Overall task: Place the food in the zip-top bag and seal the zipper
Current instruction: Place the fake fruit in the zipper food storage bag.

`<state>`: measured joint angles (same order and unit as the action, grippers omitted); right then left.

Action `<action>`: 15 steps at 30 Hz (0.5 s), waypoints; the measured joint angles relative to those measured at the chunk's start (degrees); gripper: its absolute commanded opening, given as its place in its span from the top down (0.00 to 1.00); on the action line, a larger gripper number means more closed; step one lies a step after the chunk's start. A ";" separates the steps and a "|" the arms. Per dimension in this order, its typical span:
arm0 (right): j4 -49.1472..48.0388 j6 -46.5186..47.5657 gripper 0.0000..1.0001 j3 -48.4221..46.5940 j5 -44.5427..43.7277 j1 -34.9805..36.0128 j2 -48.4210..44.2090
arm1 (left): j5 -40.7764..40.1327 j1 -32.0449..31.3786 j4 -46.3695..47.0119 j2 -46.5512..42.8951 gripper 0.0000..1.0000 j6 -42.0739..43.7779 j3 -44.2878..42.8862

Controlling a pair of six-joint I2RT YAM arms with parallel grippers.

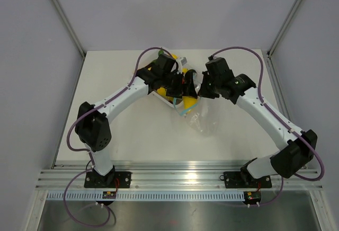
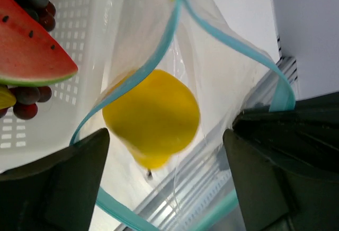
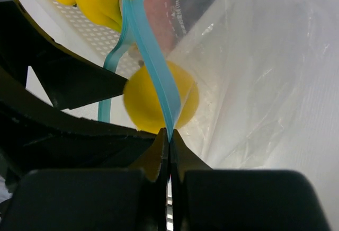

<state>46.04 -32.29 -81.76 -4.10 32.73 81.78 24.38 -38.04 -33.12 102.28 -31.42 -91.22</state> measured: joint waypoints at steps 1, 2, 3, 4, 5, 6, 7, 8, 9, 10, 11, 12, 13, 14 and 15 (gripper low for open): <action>0.04 -0.15 1.00 0.13 -0.07 -0.20 -0.02 | 0.00 0.00 -0.70 0.26 0.04 0.26 -0.70; 0.04 -0.26 1.00 0.33 -0.24 -0.24 -0.02 | 0.02 -0.20 -1.55 0.46 0.03 0.48 -1.49; 0.17 -0.42 1.00 0.59 -0.57 -0.26 -0.02 | 0.02 -0.50 -2.43 0.50 0.02 1.09 -2.19; 0.15 -0.59 1.00 0.83 -0.72 -0.26 -0.02 | 0.04 -0.83 -3.32 0.48 0.02 1.57 -2.89; 0.24 -0.68 1.00 1.05 -0.85 -0.28 -0.02 | 0.04 -1.09 -3.82 0.39 0.02 2.05 -3.32; 0.33 -0.76 1.00 1.22 -0.94 -0.37 -0.02 | 0.07 -1.38 -4.31 0.20 0.02 2.64 -3.61; 0.35 -0.81 1.00 1.36 -0.87 -0.50 -0.04 | 0.04 -1.55 -4.74 -0.24 0.02 3.23 -3.61; 0.35 -0.83 1.00 1.44 -0.87 -0.59 -0.04 | 0.07 -1.77 -5.57 -0.74 0.02 3.80 -3.61; 0.35 -0.87 1.00 1.57 -0.87 -0.85 -0.09 | 0.09 -1.95 -6.54 -1.44 0.02 4.46 -3.61; 0.35 -0.92 1.00 1.70 -0.87 -1.14 -0.17 | 0.17 -2.05 -7.37 -2.29 0.07 5.03 -3.58; 0.35 -0.94 1.00 1.92 -0.87 -1.62 -0.28 | 0.24 -2.05 -8.22 -3.32 0.09 5.64 -3.54; 0.33 -0.94 1.00 2.25 -0.85 -2.23 -0.44 | 0.26 -2.05 -8.74 -4.31 0.12 6.14 -3.52; 0.33 -0.94 1.00 2.64 -0.87 -2.84 -0.66 | 0.26 -1.99 -9.27 -5.68 0.15 6.69 -3.52; 0.35 -0.94 1.00 3.13 -0.90 -3.61 -0.94 | 0.28 -1.84 -9.66 -7.21 0.20 7.26 -3.52; 0.37 -0.94 1.00 3.58 -0.92 -4.28 -1.22 | 0.35 -1.55 -10.03 -8.76 0.23 7.69 -3.52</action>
<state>46.41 -33.23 -78.17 -5.02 28.45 80.55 24.73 -39.59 -43.16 93.51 -23.73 -94.74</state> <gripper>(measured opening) 0.012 0.837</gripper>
